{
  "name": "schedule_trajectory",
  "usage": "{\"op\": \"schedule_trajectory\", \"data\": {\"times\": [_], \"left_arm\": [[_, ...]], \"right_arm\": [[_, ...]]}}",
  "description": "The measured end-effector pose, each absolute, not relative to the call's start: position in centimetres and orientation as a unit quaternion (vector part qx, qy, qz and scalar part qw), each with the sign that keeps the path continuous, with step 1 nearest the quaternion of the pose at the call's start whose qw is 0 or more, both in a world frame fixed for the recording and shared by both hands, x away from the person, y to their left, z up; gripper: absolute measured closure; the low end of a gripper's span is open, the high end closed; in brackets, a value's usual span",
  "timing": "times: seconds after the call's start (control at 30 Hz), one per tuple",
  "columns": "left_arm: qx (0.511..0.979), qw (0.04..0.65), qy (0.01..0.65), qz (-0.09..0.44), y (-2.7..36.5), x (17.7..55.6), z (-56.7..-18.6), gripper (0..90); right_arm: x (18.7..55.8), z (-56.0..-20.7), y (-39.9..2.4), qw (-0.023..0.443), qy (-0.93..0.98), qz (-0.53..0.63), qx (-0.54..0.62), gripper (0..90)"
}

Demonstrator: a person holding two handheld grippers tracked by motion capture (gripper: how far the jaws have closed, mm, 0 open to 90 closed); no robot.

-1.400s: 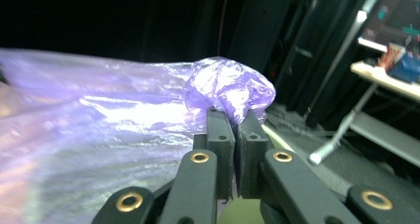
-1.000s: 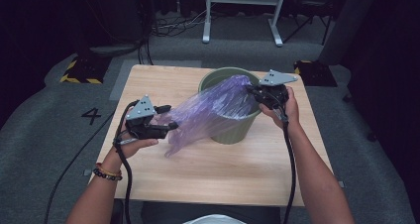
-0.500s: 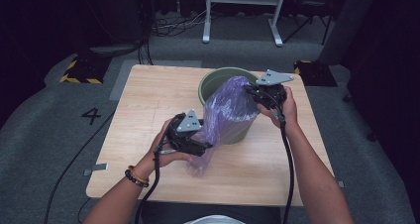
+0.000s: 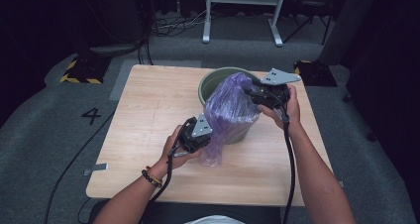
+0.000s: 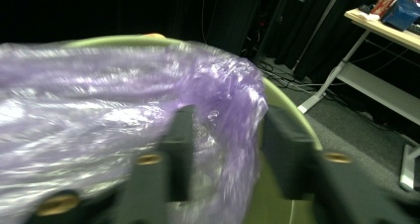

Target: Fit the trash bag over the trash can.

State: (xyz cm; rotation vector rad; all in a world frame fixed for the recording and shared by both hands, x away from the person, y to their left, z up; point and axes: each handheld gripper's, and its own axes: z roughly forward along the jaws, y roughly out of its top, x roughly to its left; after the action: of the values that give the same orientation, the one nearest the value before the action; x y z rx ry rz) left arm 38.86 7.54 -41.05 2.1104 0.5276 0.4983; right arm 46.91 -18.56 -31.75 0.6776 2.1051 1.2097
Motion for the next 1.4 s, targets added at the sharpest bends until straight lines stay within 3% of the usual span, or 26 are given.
{"op": "schedule_trajectory", "data": {"times": [0.1,0.2,0.3,0.33,0.37,0.4,0.83,0.9,1.03,1.1,1.27,1.4], "left_arm": [[0.845,0.444,0.215,0.206,8.2,38.7,-40.9,89.1],[0.840,0.449,0.219,0.211,9.0,38.6,-40.5,89.2],[0.828,0.462,0.228,0.221,10.4,38.2,-39.5,89.2],[0.826,0.464,0.229,0.224,10.7,38.1,-39.3,89.2],[0.821,0.468,0.229,0.231,11.3,37.9,-38.7,89.2],[0.819,0.470,0.229,0.237,11.5,37.8,-38.4,89.2],[0.828,0.462,0.228,0.223,10.8,38.7,-36.5,88.9],[0.828,0.461,0.229,0.223,10.6,38.7,-36.6,88.8],[0.829,0.458,0.232,0.223,10.2,38.7,-36.6,88.8],[0.829,0.458,0.238,0.217,10.3,39.0,-36.6,88.8],[0.829,0.453,0.247,0.215,10.2,39.2,-36.4,88.7],[0.827,0.452,0.262,0.209,9.8,39.6,-36.4,88.7]], "right_arm": [[46.8,-31.1,-18.8,0.287,0.801,0.460,0.254,38.0],[46.4,-30.7,-18.8,0.294,0.806,0.453,0.241,33.4],[46.1,-30.5,-19.0,0.285,0.808,0.464,0.226,35.4],[45.9,-30.5,-19.0,0.282,0.809,0.469,0.217,38.4],[45.5,-30.4,-19.1,0.273,0.810,0.480,0.200,48.8],[45.2,-30.3,-19.1,0.270,0.810,0.486,0.189,48.9],[40.2,-30.8,-19.3,0.244,0.804,0.529,0.123,36.3],[39.9,-30.9,-19.2,0.240,0.805,0.530,0.118,36.4],[39.0,-31.1,-19.5,0.281,0.803,0.510,0.128,37.6],[39.2,-31.0,-20.7,0.293,0.789,0.518,0.155,43.0],[39.1,-30.4,-21.8,0.291,0.770,0.544,0.163,44.0],[38.2,-30.1,-21.2,0.247,0.772,0.574,0.119,36.6]]}}
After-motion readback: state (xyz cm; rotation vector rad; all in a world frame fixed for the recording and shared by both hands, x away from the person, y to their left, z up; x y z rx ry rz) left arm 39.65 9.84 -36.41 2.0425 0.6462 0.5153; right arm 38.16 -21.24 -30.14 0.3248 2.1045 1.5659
